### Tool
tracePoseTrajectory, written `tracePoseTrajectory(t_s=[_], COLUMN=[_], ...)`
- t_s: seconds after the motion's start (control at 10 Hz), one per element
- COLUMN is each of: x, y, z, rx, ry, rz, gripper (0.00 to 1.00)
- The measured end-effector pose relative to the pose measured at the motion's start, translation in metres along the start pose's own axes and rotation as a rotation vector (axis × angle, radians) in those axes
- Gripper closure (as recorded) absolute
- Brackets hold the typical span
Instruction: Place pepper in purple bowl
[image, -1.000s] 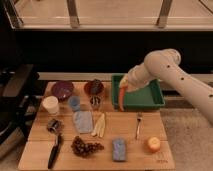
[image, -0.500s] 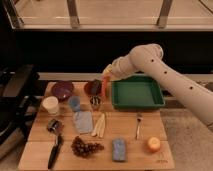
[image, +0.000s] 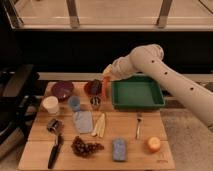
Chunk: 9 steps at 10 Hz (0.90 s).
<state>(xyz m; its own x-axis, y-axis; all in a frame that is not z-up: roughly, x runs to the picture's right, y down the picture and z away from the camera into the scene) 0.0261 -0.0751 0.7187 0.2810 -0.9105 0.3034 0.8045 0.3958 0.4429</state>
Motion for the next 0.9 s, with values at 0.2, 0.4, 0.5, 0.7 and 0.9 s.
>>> tracePoseTrajectory(t_s=[0.2, 0.4, 0.5, 0.7, 0.9], x=[0.004, 0.005, 0.006, 0.007, 0.008], y=[-0.021, -0.058, -0.077, -0.105, -0.107], z=[0.017, 0.048, 0.064, 0.088, 0.089], rx=[0.041, 0.097, 0.128, 0.184, 0.189], ry=[0.023, 0.023, 0.019, -0.002, -0.003], rz=[-0.055, -0.112, -0.133, -0.152, -0.151], gripper=[1.0, 1.0, 1.0, 1.0, 1.0])
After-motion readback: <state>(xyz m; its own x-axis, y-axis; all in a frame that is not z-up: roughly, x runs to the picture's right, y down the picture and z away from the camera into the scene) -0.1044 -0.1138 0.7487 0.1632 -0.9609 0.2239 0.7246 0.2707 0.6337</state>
